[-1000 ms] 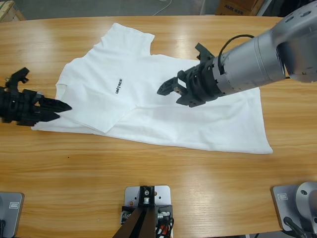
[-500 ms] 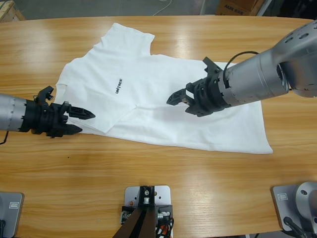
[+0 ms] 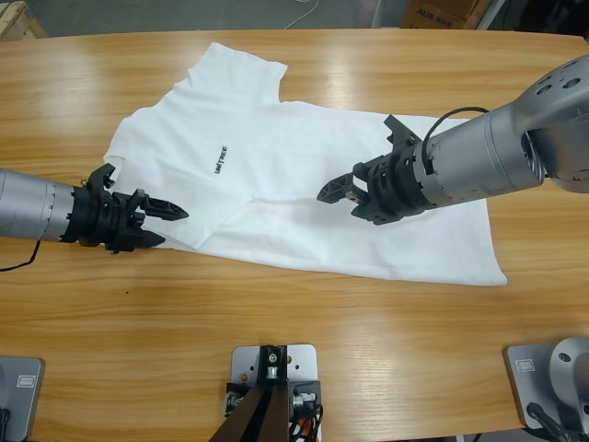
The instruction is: Fold clothes
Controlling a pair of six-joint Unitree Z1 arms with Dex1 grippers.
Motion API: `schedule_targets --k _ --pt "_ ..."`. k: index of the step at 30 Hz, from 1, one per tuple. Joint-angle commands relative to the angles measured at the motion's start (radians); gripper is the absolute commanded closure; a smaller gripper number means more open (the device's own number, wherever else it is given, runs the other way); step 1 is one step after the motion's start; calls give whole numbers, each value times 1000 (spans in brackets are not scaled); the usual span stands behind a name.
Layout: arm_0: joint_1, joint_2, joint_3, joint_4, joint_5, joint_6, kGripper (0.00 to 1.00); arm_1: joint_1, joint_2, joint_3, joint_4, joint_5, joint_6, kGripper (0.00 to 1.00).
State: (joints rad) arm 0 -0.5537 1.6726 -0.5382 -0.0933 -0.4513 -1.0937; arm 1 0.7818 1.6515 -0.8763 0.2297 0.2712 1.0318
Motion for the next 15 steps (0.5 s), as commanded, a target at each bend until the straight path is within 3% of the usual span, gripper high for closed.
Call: schedule_targets --k 1,4,6,8,15 --pt "-27 32 27 -14 17 -23 354 11 13 37 -23 -17 13 345" --pt "-27 46 23 -19 30 -24 399 11 11 44 -27 -17 13 346" --pt "-26 50 22 -32 37 -23 603 11 11 48 -27 -17 13 346" --pt "-27 61 23 -54 37 -22 705 11 12 49 -32 -17 13 349" --pt "-26 86 27 -76 36 -17 722 11 10 51 -39 -17 14 349"
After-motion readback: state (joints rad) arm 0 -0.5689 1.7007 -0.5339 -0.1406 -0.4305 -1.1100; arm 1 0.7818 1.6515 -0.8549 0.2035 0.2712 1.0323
